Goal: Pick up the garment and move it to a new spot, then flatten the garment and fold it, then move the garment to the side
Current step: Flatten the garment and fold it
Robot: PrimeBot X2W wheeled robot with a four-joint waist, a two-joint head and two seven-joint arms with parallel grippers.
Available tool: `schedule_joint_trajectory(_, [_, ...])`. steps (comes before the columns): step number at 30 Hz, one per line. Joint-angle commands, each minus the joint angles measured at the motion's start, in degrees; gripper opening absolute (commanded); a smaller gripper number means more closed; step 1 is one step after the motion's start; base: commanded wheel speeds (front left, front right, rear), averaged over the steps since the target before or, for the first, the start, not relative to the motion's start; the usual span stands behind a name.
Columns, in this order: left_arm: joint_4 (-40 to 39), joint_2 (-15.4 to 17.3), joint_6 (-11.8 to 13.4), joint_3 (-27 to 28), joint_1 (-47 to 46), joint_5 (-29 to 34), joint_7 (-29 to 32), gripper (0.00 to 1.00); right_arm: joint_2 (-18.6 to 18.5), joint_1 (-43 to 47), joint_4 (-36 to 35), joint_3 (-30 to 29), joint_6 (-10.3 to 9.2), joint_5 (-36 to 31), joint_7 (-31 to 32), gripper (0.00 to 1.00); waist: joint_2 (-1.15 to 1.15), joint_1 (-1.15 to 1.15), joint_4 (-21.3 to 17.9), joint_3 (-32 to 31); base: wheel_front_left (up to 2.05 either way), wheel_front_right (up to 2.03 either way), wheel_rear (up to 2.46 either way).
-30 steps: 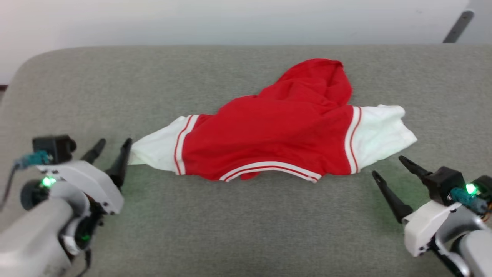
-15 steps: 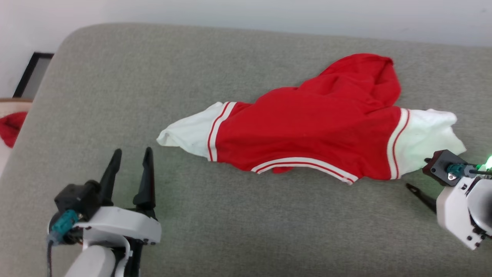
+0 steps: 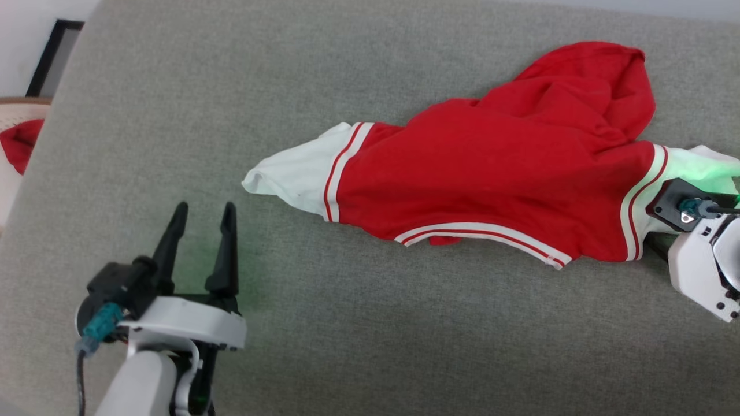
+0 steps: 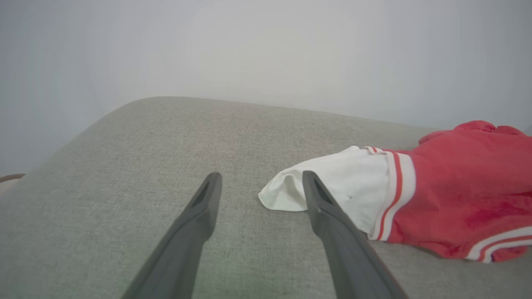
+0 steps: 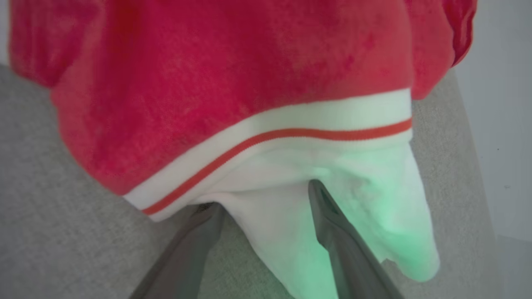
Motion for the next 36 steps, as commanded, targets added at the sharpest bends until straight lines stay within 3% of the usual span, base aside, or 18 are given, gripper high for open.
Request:
schedule_joint_trajectory(1, [0.36,0.20,-0.85,0.64,-1.16,0.79,0.02,1.00,1.35,2.32,0.84,1.20,0.02,-0.71,0.95,0.00,0.00,0.00,-0.04,0.91,0.00,0.00,0.00])
schedule_joint_trajectory(5, [1.95,2.97,-4.36,-0.21,-3.89,3.79,0.02,1.00,1.84,2.94,1.58,1.34,-0.02,-0.65,0.77,0.00,0.00,0.00,-0.70,0.90,0.00,0.00,0.00])
schedule_joint_trajectory(7, [2.87,5.89,-6.21,-1.72,-6.27,5.59,1.08,1.00,1.86,2.96,1.44,1.35,-0.01,-0.77,0.60,0.00,0.00,0.00,-1.14,0.82,0.00,0.00,0.00])
schedule_joint_trajectory(11, [3.72,13.42,-9.13,-6.61,-12.04,4.84,9.96,1.00,2.73,3.24,-0.12,1.42,0.18,-2.01,0.90,0.00,0.00,0.00,-2.52,1.10,0.00,0.00,0.00])
schedule_joint_trajectory(13, [2.44,17.35,-9.58,-12.46,-15.07,2.30,14.88,1.00,3.33,2.78,-0.41,1.44,0.19,-2.18,0.76,0.00,0.00,0.00,-3.00,1.41,0.00,0.00,0.00])
schedule_joint_trajectory(17, [-2.48,28.68,-9.40,-27.72,-24.09,-7.58,23.23,1.00,4.42,1.17,-0.77,1.41,0.20,-2.76,0.95,0.00,0.00,0.00,-4.04,2.97,0.00,0.00,0.00])
schedule_joint_trajectory(22, [-4.79,35.89,-9.43,-44.93,-35.90,-17.36,30.95,1.00,5.03,-0.17,-0.15,1.45,0.10,-2.55,1.16,0.00,0.00,0.00,-4.91,4.79,0.00,0.00,0.00])
schedule_joint_trajectory(28, [-2.74,36.48,-9.44,-59.73,-47.54,-22.20,32.80,1.00,4.68,0.17,0.64,1.79,0.01,-2.36,1.37,0.00,0.00,0.00,-5.38,5.68,0.00,0.00,0.00])
schedule_joint_trajectory(36, [2.80,32.70,-9.45,-62.79,-49.98,-24.72,32.44,1.00,4.99,-0.54,0.17,1.83,-0.02,-1.87,1.76,0.00,0.00,0.00,-5.91,6.51,0.00,0.00,0.00])
